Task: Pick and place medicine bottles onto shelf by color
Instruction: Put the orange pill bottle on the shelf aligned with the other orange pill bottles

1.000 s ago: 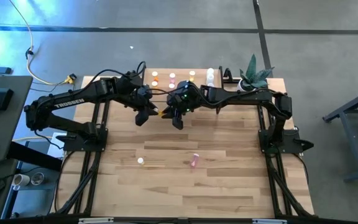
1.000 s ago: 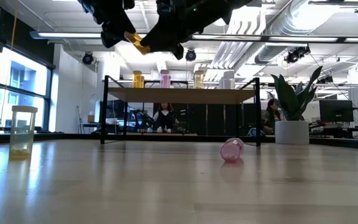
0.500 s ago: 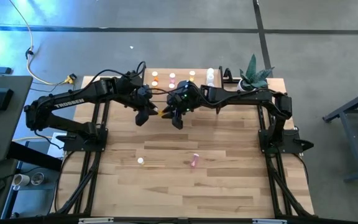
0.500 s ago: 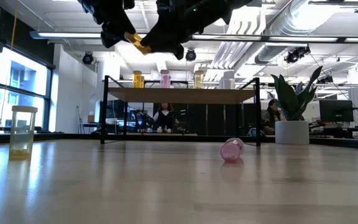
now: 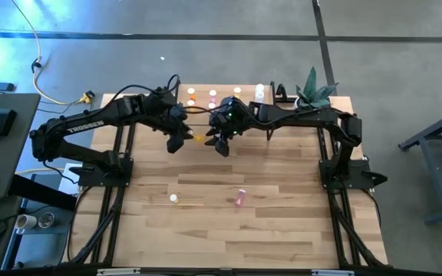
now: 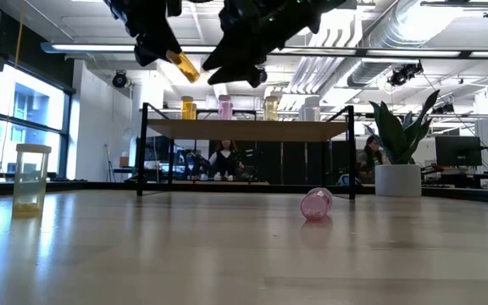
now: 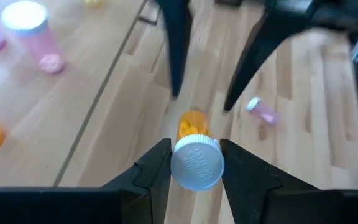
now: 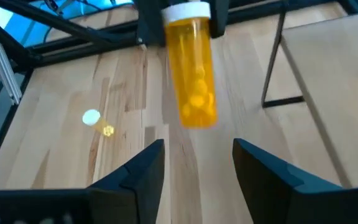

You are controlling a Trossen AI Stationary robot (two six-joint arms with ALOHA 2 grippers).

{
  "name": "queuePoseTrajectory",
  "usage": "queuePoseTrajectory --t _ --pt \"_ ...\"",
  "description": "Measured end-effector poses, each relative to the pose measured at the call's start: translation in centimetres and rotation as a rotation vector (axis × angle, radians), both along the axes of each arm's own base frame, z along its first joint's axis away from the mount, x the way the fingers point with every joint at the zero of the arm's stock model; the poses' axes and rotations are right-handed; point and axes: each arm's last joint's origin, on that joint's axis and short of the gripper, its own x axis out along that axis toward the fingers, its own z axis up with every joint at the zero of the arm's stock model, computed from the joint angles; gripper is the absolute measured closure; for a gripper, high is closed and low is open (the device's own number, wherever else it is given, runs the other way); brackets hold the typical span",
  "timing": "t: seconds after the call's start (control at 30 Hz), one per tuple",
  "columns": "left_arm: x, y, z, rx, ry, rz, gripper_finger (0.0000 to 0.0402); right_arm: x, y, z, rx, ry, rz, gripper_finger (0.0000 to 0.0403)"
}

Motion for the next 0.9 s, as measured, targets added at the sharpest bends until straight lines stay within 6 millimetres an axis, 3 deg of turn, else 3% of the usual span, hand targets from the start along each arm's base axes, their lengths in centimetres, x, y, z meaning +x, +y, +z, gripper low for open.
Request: queuePoseTrajectory --t 0.33,0.6,0.9 --pt "-2.5 0.9 4.0 0.132 0.141 0.114 0.0285 -1.6 -0.7 2.7 -0.053 -0.051 -0.062 0.0222" --pt "-3.6 2.1 6.9 0.188 0.205 0.199 0.0285 -2.2 -1.4 3.3 -0.07 -0.059 -0.099 0.0222" --pt "-2.1 4.1 7.7 0.142 0.291 0.219 0.0285 -2.4 -2.2 3.2 -0.069 -0.046 -0.12 0.0222"
